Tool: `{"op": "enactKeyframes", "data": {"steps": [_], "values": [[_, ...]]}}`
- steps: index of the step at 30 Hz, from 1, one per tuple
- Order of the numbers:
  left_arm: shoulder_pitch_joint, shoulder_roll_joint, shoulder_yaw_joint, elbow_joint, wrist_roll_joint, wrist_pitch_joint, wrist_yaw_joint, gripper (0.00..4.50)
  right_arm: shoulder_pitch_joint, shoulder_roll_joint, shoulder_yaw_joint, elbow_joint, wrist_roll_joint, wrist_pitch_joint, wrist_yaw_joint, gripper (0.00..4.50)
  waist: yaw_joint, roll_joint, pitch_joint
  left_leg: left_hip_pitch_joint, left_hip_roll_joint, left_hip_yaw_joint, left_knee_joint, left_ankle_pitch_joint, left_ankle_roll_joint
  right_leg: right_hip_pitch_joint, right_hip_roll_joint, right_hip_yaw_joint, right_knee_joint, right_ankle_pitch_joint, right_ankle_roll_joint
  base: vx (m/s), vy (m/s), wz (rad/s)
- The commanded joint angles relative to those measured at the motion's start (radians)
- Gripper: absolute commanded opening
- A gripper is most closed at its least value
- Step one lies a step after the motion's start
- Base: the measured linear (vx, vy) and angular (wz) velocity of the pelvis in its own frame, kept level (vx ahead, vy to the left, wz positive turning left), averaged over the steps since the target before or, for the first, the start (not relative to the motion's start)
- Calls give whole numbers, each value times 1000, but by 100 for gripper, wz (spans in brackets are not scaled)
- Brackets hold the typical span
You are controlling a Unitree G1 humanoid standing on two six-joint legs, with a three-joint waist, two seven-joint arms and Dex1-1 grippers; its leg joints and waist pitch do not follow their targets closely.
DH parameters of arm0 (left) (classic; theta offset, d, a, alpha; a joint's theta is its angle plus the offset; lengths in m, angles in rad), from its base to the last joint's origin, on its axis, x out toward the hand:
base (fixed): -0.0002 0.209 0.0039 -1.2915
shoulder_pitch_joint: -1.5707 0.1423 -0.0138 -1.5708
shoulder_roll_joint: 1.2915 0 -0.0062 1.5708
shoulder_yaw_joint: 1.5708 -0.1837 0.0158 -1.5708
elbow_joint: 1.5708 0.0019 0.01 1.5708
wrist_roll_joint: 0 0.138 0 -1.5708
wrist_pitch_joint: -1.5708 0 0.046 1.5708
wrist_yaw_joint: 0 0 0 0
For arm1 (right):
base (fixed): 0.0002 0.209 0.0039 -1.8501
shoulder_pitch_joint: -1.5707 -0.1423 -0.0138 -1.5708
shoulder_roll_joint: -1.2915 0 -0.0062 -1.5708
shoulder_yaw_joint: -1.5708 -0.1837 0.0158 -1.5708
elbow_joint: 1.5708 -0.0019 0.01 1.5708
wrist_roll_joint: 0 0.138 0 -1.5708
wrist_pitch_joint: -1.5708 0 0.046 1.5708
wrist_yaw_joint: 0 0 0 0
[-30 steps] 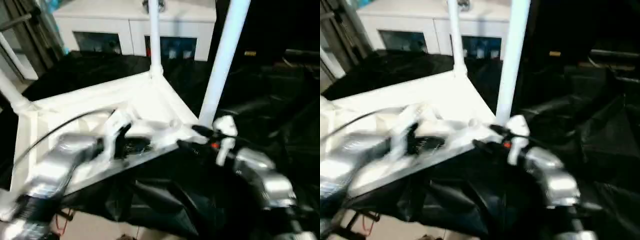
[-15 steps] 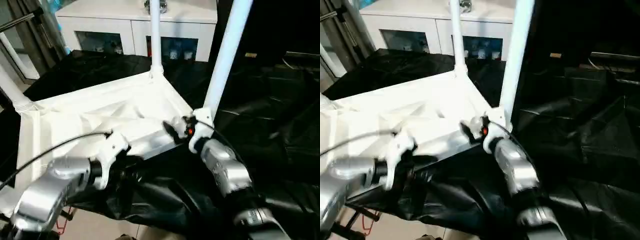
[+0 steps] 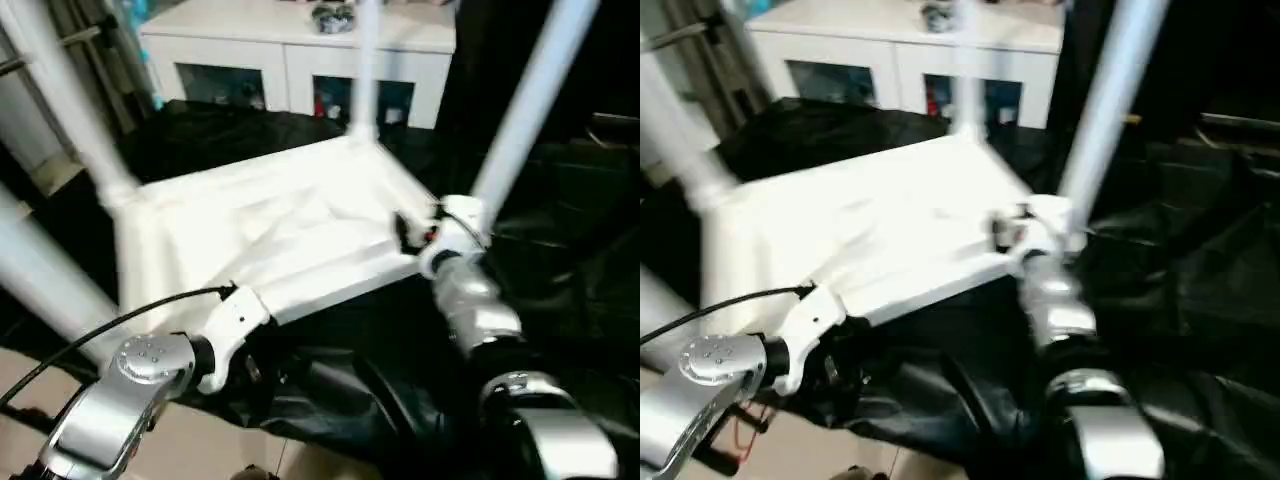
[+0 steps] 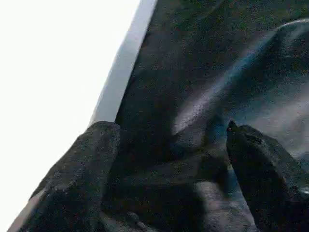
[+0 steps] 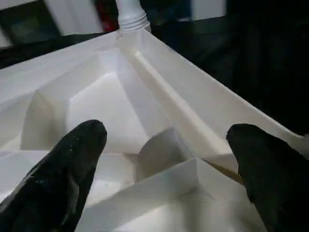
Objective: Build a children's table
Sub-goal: Rotate table base
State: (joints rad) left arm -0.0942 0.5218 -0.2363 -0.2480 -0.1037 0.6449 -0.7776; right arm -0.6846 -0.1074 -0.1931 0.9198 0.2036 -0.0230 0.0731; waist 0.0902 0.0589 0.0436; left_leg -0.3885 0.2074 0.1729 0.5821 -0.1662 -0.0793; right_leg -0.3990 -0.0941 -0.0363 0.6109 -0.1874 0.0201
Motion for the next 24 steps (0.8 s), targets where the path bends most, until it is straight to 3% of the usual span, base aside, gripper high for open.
{"op": "enactKeyframes", "data": {"steps": [1,2,7,14,17,21,24], "values": [[-28,5,49,19,14,-19,32,434,-14,-47,-53,21,11,-24,-42,450,-13,12,-60,34,0,7,-69,-336,-47,17,-15,17,-78,-283,-147,0,0,0],[-39,2,53,31,11,-30,38,442,-23,-76,-63,47,13,-40,-54,450,-16,6,-60,28,-1,5,-69,-334,-47,22,-15,15,-76,-273,-147,0,0,0],[-44,5,40,73,40,-77,63,447,-37,-155,-97,110,15,-67,-73,450,-16,7,-62,25,-3,7,-63,-323,-35,23,-15,13,-75,-257,-153,0,0,0],[-24,-37,53,88,13,-168,73,447,-39,-219,-113,147,5,-84,-63,450,-18,3,-70,12,-6,8,-52,-230,-3,36,-14,9,-63,-135,-192,0,0,0],[62,-50,109,28,-100,-205,2,447,-11,-220,-52,104,-22,-105,73,450,-28,-1,-72,5,-6,9,-50,-212,20,40,-15,7,-58,-94,-220,0,0,0],[102,-54,146,11,-140,-218,-6,447,22,-212,-24,46,-23,-108,159,450,-40,0,-69,8,-3,11,-49,-225,53,38,-13,7,-64,-121,-236,0,0,0],[165,-80,241,-2,-220,-236,-11,447,132,-211,29,-154,14,-78,301,450,-39,-3,-62,10,1,11,-54,-263,54,36,-14,9,-71,-185,-221,0,0,0]]}}
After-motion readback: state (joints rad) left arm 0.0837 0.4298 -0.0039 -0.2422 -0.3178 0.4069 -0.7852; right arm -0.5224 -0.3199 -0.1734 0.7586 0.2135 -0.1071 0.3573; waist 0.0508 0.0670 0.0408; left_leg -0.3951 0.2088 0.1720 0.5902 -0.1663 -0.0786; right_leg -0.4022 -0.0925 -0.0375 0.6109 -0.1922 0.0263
